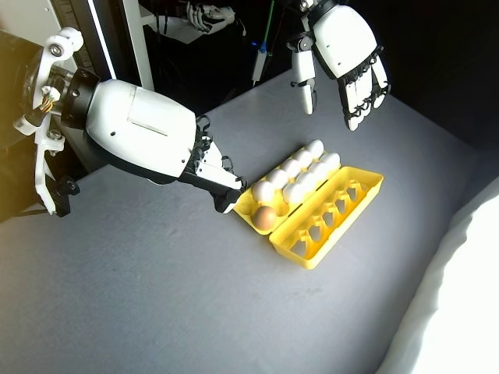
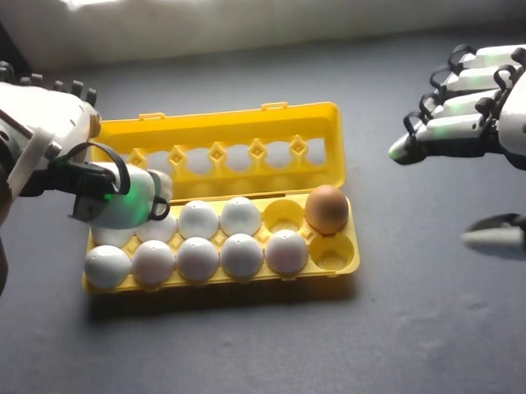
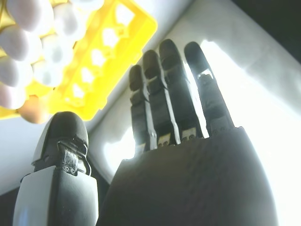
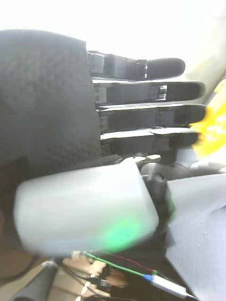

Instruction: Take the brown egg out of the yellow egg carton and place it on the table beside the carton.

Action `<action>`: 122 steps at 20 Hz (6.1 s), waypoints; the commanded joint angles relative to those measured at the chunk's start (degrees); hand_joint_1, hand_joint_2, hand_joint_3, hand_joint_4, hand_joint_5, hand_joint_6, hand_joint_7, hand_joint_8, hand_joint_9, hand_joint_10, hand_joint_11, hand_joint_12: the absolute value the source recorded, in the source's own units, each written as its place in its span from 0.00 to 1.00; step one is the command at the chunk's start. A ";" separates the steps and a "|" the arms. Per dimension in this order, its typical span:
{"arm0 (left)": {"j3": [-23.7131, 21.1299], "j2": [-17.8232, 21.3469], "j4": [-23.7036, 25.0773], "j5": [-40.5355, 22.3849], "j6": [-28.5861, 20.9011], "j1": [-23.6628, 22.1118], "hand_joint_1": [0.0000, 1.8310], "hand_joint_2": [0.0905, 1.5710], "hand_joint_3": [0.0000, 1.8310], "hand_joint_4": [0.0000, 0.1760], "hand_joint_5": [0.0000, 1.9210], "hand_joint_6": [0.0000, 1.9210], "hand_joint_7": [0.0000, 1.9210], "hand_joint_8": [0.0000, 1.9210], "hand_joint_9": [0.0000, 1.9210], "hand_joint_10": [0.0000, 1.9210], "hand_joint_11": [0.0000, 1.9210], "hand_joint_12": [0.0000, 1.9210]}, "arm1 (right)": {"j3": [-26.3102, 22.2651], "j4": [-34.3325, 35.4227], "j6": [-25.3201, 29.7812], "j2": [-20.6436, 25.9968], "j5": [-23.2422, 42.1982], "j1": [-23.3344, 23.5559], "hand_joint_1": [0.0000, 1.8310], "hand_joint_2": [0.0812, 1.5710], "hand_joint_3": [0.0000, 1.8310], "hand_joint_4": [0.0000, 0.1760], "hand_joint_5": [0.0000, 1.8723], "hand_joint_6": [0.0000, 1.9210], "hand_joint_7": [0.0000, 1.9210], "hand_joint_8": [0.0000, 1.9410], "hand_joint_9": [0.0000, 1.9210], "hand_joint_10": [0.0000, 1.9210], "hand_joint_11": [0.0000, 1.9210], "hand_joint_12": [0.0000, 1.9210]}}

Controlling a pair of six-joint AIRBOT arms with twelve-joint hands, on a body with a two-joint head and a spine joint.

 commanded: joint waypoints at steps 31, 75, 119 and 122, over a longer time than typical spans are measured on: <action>-0.23 0.93 4.70 0.98 0.24 -0.69 0.00 0.77 0.00 0.00 0.18 0.00 0.19 0.00 0.17 0.00 0.00 0.34 | 19.80 2.27 -3.47 -23.53 6.07 -4.03 0.67 0.72 0.00 0.00 0.14 0.22 0.23 0.05 0.03 0.44 0.00 0.61; -0.23 0.97 4.95 1.01 0.49 -0.58 0.00 0.78 0.00 0.00 0.22 0.00 0.25 0.00 0.22 0.00 0.00 0.39 | 30.95 3.95 -6.97 -36.58 11.10 -8.87 0.59 0.79 0.00 0.00 0.35 0.65 0.35 0.36 0.21 0.60 0.00 0.90; -0.23 0.97 4.84 0.98 0.47 -0.60 0.00 0.78 0.00 0.00 0.22 0.00 0.27 0.00 0.24 0.00 0.01 0.41 | 32.49 5.95 -14.03 -31.53 11.46 -8.18 0.74 0.75 0.00 0.00 0.40 0.66 0.45 0.62 0.38 0.78 0.20 0.88; -0.23 0.97 4.84 0.99 0.47 -0.60 0.00 0.78 0.00 0.00 0.22 0.00 0.26 0.00 0.23 0.00 0.00 0.40 | 32.50 5.95 -14.05 -31.75 12.58 -9.28 0.74 0.75 0.00 0.00 0.42 0.64 0.45 0.61 0.38 0.78 0.20 0.87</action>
